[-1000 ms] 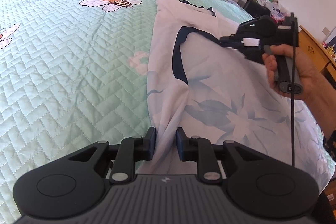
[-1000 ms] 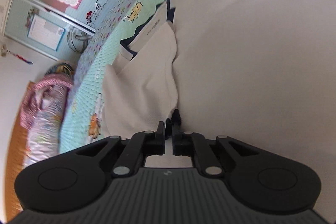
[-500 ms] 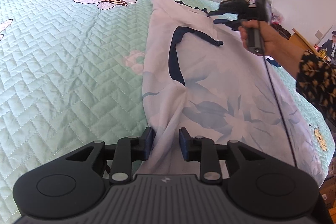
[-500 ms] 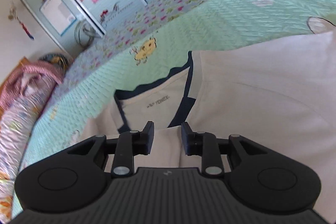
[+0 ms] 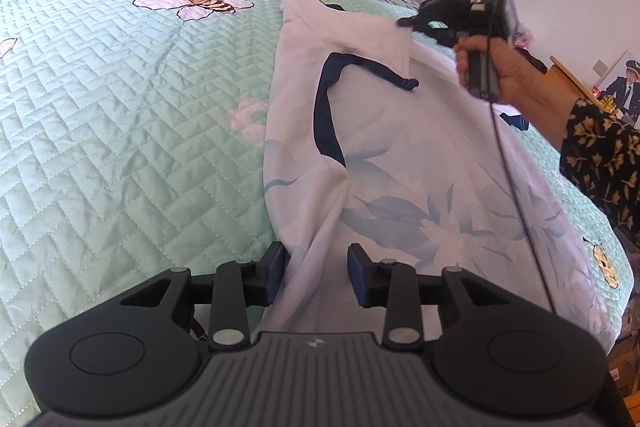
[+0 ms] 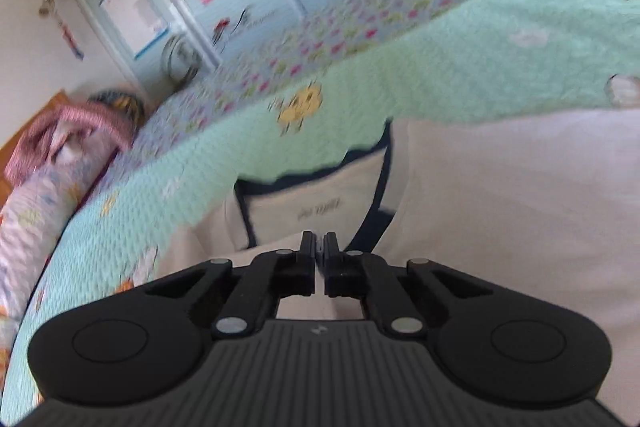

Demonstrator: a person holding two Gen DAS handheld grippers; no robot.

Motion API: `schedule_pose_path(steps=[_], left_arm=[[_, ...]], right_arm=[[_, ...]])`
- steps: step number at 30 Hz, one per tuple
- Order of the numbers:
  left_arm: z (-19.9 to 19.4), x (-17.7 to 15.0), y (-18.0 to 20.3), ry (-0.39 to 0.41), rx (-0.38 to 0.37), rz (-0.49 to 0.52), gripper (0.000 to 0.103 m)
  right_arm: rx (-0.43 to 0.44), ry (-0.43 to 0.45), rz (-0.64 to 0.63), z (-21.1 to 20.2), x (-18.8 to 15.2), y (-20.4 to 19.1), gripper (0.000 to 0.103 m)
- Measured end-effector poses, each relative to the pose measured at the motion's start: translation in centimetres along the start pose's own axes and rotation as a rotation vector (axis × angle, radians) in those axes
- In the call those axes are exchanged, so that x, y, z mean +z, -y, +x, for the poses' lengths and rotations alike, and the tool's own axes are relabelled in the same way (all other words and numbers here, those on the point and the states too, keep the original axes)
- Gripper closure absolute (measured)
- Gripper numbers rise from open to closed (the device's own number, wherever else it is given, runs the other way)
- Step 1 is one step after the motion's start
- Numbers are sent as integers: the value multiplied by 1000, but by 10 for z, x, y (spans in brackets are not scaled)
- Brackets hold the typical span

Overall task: Fold clothes
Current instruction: 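Open the right gripper and release the folded fabric near the collar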

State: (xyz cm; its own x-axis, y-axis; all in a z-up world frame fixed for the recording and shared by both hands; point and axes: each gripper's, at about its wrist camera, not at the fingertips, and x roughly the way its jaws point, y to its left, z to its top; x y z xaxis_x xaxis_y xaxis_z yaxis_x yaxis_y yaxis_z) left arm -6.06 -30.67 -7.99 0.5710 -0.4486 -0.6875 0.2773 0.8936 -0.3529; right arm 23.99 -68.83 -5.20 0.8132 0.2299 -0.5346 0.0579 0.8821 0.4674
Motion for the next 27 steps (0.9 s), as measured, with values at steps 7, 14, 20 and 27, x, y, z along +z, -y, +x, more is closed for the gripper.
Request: schedule_pose_path(steps=[7, 14, 20, 27], left_arm=[[1, 0, 1, 1, 5, 14, 66], [1, -1, 2, 3, 8, 21, 66], [0, -3, 3, 11, 8, 30, 65], [-1, -5, -6, 27, -44, -9, 60]], right_arm=[[-105, -21, -3, 7, -1, 10, 99], [-104, -68, 79, 21, -18, 26, 88], [-266, 61, -9, -3, -12, 5, 74], [-136, 24, -552, 37, -22, -122, 62]])
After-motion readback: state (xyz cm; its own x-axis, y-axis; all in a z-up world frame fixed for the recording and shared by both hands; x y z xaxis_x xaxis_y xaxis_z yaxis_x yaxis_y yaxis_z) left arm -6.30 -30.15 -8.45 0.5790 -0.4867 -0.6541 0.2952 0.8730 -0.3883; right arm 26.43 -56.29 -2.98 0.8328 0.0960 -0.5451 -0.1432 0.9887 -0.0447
